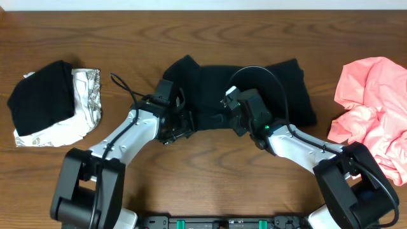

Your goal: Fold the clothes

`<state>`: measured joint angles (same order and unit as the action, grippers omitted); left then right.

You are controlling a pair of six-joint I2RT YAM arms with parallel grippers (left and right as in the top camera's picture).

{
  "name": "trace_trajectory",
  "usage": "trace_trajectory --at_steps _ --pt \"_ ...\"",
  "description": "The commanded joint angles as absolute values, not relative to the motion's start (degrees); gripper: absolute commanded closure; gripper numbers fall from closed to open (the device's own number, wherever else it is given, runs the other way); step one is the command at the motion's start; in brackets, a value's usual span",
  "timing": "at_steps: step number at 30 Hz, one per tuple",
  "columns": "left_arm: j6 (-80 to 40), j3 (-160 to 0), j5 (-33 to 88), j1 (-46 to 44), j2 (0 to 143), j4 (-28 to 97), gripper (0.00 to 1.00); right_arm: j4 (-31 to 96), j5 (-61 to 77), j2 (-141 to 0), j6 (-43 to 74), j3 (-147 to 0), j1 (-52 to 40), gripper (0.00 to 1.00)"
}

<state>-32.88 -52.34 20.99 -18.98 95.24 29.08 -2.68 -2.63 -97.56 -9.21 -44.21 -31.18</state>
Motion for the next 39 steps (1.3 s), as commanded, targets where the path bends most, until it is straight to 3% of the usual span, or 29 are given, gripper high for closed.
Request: trace_trajectory --at_steps 1,9,18,20,30,39 --pt "-33.3 -51.5 20.3 -19.1 96.9 28.1 0.32 -2.5 -3.2 -98.0 -8.1 -45.1 -30.9 0.8" --pt "-33.3 -51.5 20.3 -19.1 99.2 26.0 0.34 -2.4 -3.2 -98.0 -8.1 -45.1 -30.8 0.81" --pt "-33.3 -51.5 20.7 -19.1 99.2 25.4 0.88 -2.3 -3.2 -98.0 -8.1 -45.1 -30.8 0.81" --pt "-33.3 -51.5 21.9 -19.1 99.2 25.4 0.94 -2.3 -3.2 -98.0 -8.1 -45.1 -30.8 0.81" --pt "-32.6 -52.0 22.1 -19.0 98.2 25.3 0.94 -2.2 -4.9 -96.7 -8.2 -45.1 -30.7 0.85" --pt "-32.1 -53.6 22.0 -19.0 90.5 22.3 0.94 -1.7 -9.0 -88.1 -8.2 -45.1 -29.8 0.8"
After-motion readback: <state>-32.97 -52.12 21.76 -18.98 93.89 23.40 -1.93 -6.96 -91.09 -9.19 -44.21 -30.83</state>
